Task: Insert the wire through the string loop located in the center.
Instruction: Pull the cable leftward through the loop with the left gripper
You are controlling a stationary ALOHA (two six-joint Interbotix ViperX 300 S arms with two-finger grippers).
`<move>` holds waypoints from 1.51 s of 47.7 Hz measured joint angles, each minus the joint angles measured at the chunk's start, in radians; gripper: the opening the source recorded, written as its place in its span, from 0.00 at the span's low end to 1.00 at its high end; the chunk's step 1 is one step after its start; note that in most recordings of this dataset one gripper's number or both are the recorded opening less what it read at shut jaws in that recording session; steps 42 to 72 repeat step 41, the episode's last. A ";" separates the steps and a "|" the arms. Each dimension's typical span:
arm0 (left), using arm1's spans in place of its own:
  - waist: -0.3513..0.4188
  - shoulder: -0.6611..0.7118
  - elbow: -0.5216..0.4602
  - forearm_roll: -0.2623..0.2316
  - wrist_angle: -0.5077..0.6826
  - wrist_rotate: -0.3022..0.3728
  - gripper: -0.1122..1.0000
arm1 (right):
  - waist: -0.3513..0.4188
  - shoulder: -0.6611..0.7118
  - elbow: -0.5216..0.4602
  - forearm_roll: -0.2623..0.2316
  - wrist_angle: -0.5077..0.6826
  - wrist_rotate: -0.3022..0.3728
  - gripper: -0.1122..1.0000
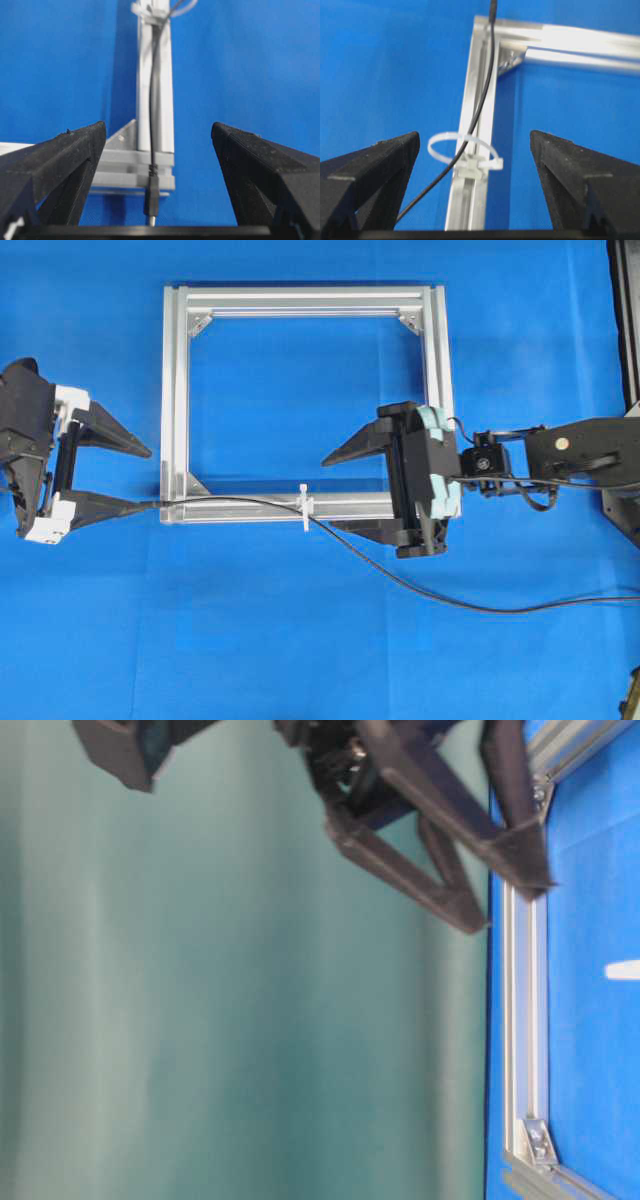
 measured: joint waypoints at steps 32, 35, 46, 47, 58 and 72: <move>0.018 -0.009 -0.009 0.006 0.006 0.000 0.83 | -0.002 -0.029 0.003 0.000 0.014 -0.006 0.81; 0.018 -0.009 -0.011 0.006 0.006 0.000 0.83 | -0.002 -0.029 0.003 0.000 0.014 -0.006 0.81; 0.020 -0.008 -0.011 0.006 0.008 0.000 0.83 | 0.000 -0.029 0.003 0.002 0.014 -0.005 0.81; 0.020 -0.008 -0.011 0.006 0.008 0.000 0.83 | 0.000 -0.029 0.003 0.002 0.014 -0.005 0.81; 0.020 -0.008 -0.011 0.006 0.008 0.000 0.83 | 0.000 -0.029 0.003 0.002 0.014 -0.005 0.81; 0.020 -0.008 -0.011 0.006 0.008 0.000 0.83 | 0.000 -0.029 0.003 0.002 0.014 -0.005 0.81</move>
